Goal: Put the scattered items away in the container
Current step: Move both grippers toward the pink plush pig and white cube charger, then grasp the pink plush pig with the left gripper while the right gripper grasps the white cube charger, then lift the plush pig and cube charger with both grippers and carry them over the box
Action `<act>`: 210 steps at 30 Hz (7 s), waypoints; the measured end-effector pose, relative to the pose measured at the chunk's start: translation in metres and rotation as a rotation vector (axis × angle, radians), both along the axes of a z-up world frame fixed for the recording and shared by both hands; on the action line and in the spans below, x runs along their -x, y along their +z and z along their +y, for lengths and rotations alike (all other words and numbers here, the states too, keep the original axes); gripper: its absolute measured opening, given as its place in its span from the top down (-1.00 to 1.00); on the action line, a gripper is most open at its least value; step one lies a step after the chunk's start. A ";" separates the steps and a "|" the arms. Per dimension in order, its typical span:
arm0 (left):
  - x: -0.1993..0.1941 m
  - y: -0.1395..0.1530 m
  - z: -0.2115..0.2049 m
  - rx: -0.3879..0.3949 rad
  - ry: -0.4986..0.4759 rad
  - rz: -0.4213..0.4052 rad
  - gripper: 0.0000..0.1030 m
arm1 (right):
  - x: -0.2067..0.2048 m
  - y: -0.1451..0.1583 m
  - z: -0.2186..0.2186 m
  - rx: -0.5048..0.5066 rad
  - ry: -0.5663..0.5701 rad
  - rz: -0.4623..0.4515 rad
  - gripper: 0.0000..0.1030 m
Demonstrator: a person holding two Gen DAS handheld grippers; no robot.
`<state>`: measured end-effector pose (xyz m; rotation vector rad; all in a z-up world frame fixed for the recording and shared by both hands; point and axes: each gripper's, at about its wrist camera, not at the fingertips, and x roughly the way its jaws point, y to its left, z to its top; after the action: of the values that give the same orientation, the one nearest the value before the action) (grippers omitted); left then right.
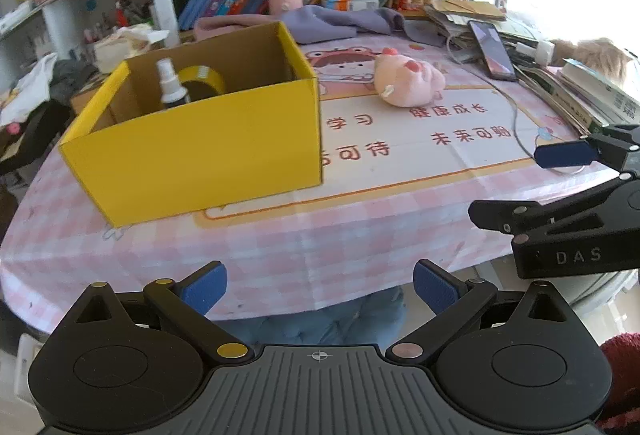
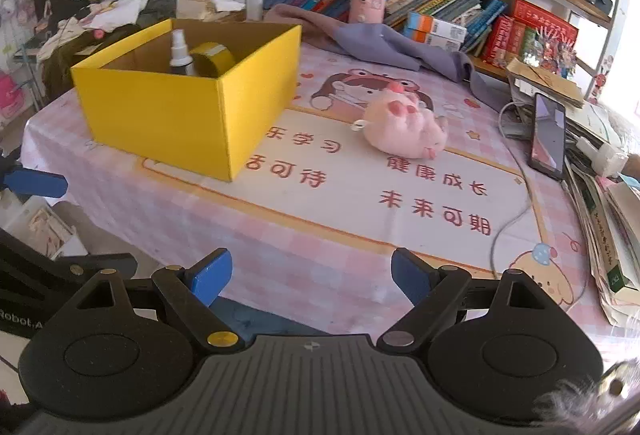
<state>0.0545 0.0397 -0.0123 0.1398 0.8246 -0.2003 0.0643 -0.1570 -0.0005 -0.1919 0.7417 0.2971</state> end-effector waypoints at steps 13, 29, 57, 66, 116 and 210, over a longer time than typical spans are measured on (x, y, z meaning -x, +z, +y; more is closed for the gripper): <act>-0.036 -0.004 -0.044 0.008 -0.121 0.006 -0.96 | -0.036 0.002 -0.031 -0.008 -0.045 -0.001 -0.63; -0.097 0.000 -0.125 -0.012 -0.236 -0.058 -0.96 | -0.109 0.012 -0.096 -0.017 -0.072 -0.028 -0.63; -0.248 -0.017 -0.192 -0.083 -0.054 -0.059 -0.96 | -0.247 0.012 -0.169 -0.190 -0.027 0.007 -0.63; -0.283 -0.043 -0.197 -0.055 -0.016 0.019 -0.97 | -0.265 0.013 -0.175 -0.204 -0.022 0.019 -0.63; -0.156 0.035 -0.126 0.057 0.000 -0.069 -0.72 | -0.268 -0.009 -0.105 -0.212 0.191 0.140 0.40; 0.040 0.036 0.116 0.155 0.236 -0.139 -0.71 | -0.002 0.025 0.123 -0.132 0.389 0.078 0.43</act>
<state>0.0145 0.1554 0.0239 -0.0882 0.6775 -0.0313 0.0661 -0.0342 0.0242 -0.1993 0.7567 0.7253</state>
